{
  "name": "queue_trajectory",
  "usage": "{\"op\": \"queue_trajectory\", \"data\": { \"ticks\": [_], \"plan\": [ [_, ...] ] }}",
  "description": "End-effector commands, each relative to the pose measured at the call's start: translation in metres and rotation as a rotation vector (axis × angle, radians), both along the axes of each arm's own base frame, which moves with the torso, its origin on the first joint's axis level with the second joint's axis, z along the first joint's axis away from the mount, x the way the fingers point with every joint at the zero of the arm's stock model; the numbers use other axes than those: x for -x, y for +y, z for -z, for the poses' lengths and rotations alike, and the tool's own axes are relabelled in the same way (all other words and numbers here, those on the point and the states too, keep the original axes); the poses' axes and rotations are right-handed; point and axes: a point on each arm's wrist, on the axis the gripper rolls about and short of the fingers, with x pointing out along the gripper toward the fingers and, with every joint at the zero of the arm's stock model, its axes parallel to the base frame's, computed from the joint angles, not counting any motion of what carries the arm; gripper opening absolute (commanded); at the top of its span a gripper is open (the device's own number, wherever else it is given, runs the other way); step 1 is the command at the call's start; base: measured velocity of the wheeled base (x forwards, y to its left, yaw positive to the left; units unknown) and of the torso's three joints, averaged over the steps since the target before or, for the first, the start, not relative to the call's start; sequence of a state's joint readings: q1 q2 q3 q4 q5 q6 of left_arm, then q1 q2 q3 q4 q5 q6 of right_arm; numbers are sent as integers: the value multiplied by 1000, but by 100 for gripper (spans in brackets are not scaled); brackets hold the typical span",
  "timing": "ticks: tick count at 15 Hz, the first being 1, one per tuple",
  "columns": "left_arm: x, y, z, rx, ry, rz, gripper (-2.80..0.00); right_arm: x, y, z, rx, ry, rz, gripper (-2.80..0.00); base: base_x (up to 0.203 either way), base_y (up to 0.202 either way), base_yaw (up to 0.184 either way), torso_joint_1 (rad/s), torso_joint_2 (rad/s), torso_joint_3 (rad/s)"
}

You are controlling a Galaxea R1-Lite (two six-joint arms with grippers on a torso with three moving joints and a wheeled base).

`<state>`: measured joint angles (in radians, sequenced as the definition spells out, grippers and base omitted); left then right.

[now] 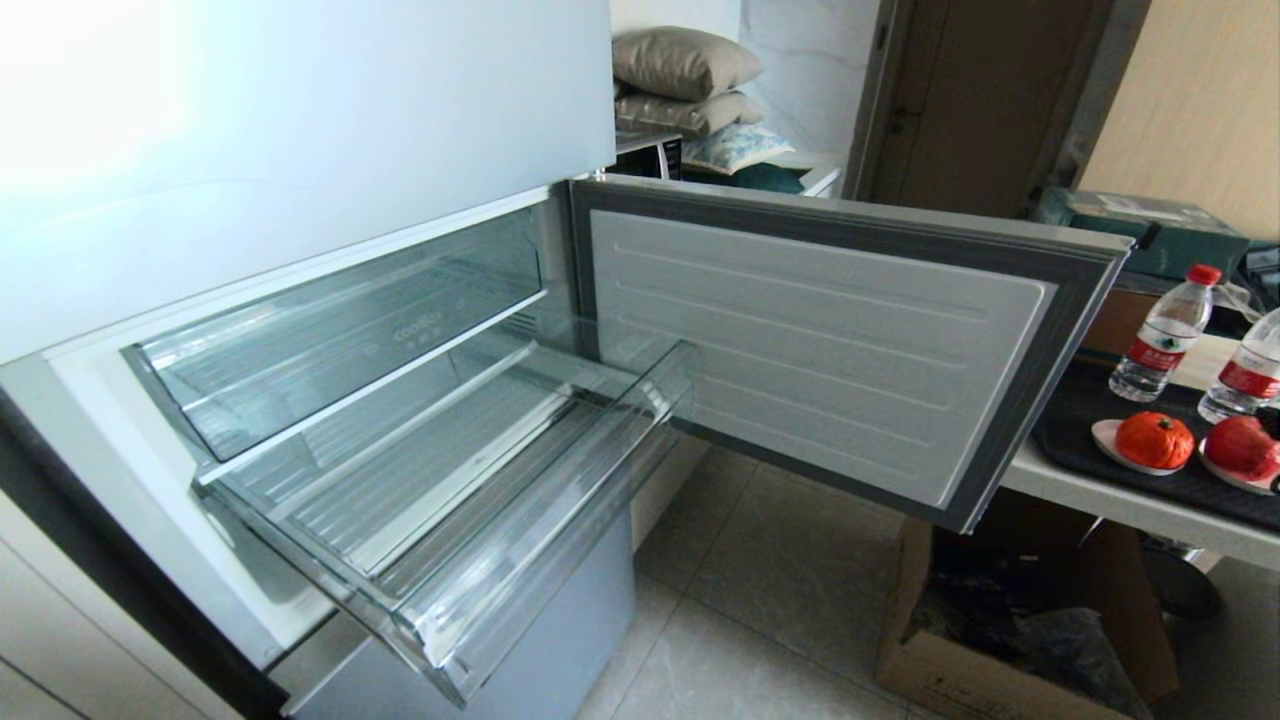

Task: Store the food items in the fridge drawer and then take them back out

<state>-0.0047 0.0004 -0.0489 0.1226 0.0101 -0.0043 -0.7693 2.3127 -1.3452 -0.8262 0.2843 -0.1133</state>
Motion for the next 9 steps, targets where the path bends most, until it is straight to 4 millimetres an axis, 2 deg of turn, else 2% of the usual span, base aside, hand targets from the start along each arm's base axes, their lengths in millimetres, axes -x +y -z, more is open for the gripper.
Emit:
{"op": "queue_trajectory", "data": {
  "ticks": [1, 4, 9],
  "plan": [
    [0, 0, 0, 0, 1, -1, -280, -11, -1, 17, -15, 13, -17, 0, 0, 0, 0, 0, 0, 0],
    [0, 0, 0, 0, 1, -1, -280, -16, -4, 28, -21, 23, -11, 0, 0, 0, 0, 0, 0, 0],
    [0, 0, 0, 0, 1, -1, -280, -29, -15, 33, 5, -3, -7, 0, 0, 0, 0, 0, 0, 0]
  ]
}}
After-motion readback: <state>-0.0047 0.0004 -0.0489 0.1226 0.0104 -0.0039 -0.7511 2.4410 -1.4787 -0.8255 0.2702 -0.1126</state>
